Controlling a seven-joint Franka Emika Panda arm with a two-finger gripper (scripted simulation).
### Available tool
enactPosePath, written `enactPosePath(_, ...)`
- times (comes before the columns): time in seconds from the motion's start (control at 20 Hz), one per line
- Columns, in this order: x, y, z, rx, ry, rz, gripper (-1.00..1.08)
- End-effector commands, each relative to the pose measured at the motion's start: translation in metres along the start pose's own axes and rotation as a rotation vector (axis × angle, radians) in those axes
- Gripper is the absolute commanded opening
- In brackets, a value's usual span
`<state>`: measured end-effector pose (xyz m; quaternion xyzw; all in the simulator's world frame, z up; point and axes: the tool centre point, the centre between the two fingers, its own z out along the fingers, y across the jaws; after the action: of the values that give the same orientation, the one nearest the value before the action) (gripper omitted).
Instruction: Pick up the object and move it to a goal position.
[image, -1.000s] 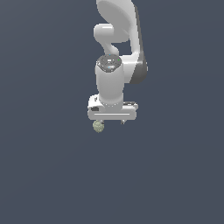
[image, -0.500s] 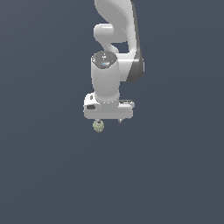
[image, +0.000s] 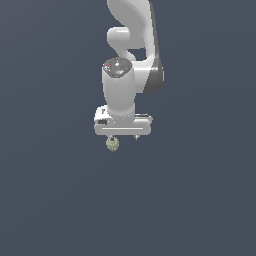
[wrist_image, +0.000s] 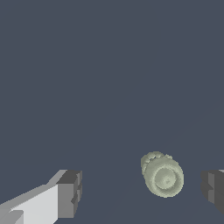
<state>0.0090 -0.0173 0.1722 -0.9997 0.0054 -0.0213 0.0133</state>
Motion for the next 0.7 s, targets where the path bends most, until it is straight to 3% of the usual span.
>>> enactPosePath(0.0, -0.001, 0.002, 0.002, -0.001, -0.001, -0.009, 1.00)
enactPosePath(0.65, -0.023, 0.030, 0.036, -0.014, -0.020, -0.174, 1.00)
